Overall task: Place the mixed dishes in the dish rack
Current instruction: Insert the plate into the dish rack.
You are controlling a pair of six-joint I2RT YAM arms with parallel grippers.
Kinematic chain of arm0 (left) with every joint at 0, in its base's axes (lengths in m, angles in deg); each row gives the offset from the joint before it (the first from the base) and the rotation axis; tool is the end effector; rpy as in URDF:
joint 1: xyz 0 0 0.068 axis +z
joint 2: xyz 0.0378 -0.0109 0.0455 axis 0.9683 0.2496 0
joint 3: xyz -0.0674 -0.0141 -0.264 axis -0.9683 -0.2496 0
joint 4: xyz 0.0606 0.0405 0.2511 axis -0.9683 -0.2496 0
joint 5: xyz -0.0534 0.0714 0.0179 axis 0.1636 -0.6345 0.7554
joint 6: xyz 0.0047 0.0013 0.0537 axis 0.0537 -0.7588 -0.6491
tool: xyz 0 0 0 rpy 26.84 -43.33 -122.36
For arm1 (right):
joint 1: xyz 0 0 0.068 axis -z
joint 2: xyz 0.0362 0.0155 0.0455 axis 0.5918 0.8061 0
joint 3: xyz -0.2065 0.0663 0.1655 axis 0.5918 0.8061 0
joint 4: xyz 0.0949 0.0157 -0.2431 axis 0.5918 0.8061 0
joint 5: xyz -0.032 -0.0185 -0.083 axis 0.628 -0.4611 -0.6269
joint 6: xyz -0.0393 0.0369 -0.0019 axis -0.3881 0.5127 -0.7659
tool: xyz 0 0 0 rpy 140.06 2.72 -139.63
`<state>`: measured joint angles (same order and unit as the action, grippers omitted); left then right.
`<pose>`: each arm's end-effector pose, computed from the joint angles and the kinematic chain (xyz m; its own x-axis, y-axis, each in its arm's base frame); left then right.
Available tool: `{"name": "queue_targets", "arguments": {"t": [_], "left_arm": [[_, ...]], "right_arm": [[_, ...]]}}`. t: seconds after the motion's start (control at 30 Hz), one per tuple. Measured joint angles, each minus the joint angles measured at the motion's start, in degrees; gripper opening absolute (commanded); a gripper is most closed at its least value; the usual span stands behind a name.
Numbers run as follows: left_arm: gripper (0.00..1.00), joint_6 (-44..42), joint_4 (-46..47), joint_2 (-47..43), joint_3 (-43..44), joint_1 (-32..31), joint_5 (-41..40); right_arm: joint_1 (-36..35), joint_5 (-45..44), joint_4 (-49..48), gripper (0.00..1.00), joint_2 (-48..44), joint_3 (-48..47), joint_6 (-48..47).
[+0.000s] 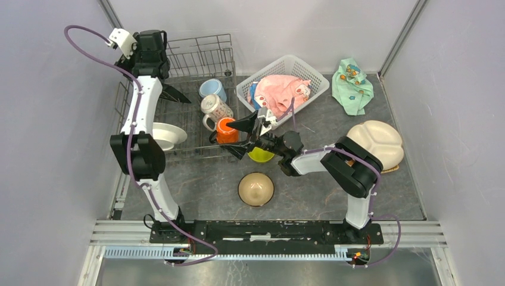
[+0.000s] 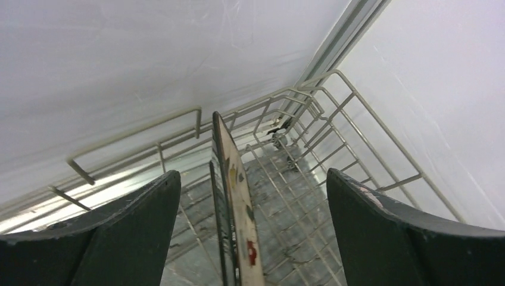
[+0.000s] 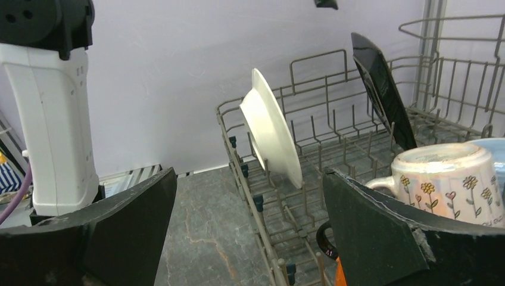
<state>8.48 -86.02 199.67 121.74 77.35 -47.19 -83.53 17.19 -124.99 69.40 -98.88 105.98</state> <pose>0.4369 0.0430 0.3974 0.1800 -0.3689 -0.9119 -0.8512 0.4062 -0.3324 0.2429 0.2873 0.2314 -0.1220 0.4107 -0.9036 -0.9723 0.1334 0.1919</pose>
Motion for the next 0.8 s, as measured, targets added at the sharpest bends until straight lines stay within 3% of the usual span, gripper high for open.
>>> {"name": "queue_targets", "arguments": {"t": [0.17, 0.27, 0.5, 0.67, 0.73, 0.8], "left_arm": [[1.00, -12.15, 7.23, -5.81, -6.95, 0.02, 4.63], [1.00, -15.93, 12.02, -11.21, -13.90, 0.98, 14.14], [0.98, -15.23, 14.34, -16.92, -20.46, 12.09, 43.01], [0.84, -10.14, 15.54, -17.64, -25.11, 17.68, 50.62], [0.73, -6.60, 15.26, -17.64, -26.71, 19.28, 52.09], [0.74, -2.12, 14.21, -17.64, -27.30, 20.37, 50.34]], "right_arm": [[0.00, -1.18, 0.02, 0.98, -3.04, 0.00, -0.72], [0.00, -2.12, 0.04, 0.98, -5.81, 0.02, -1.51], [0.02, -3.39, 3.52, 0.98, -13.05, 2.89, -5.49], [0.00, -3.93, 10.91, 0.98, -17.75, 4.26, -10.43], [0.00, -4.11, 13.75, 0.98, -19.30, 4.63, -12.46], [0.02, -4.35, 17.09, 0.98, -20.70, 4.74, -14.71]]}}
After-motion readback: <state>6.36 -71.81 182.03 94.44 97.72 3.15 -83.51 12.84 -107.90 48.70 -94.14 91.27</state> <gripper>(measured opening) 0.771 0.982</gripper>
